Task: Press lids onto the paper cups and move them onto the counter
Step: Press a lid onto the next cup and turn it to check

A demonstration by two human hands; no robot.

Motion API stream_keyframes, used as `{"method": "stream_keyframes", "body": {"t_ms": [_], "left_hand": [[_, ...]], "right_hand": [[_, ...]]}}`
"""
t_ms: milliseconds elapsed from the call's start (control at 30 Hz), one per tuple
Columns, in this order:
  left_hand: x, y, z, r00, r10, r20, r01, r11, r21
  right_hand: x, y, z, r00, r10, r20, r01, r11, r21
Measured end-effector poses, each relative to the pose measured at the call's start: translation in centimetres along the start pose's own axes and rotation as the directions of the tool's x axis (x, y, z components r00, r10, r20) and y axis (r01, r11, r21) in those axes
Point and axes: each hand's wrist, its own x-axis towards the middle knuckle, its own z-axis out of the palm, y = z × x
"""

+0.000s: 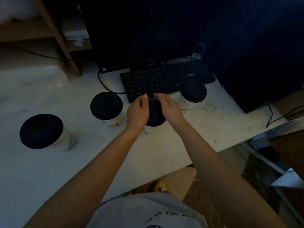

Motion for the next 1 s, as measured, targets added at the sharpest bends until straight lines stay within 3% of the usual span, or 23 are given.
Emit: {"method": "stream_keyframes", "body": {"t_ms": [133, 433, 567, 700, 833, 1000], "left_hand": [[-0.4, -0.6, 1.4, 0.992, 0.036, -0.119, -0.044, 0.997, -0.067], [0.3, -1.2, 1.7, 0.983, 0.117, -0.142, -0.121, 0.993, -0.015], [0.8, -1.1, 1.2, 0.988, 0.132, -0.084, -0.134, 0.991, -0.013], [2.0, -0.7, 0.6, 0.986, 0.149, 0.08, -0.153, 0.987, 0.05], [3.6, 0.1, 0.0, 0.962, 0.15, 0.227, -0.207, 0.945, 0.254], [4.8, 1.3, -0.9, 0.936, 0.289, 0.203, -0.352, 0.745, 0.567]], "right_hand": [[0.5, 0.8, 0.9, 0.999, -0.046, -0.004, 0.046, 0.999, 0.008], [0.9, 1.2, 0.8, 0.996, -0.092, 0.009, 0.092, 0.995, 0.042], [0.4, 0.9, 1.1, 0.998, -0.041, -0.04, 0.046, 0.991, 0.125], [-0.4, 1.2, 1.2, 0.993, 0.008, -0.121, 0.012, 0.987, 0.162], [-1.2, 1.3, 1.1, 0.985, 0.051, -0.164, -0.016, 0.978, 0.208], [-1.9, 1.8, 0.4, 0.98, 0.085, -0.181, -0.054, 0.984, 0.172]]}}
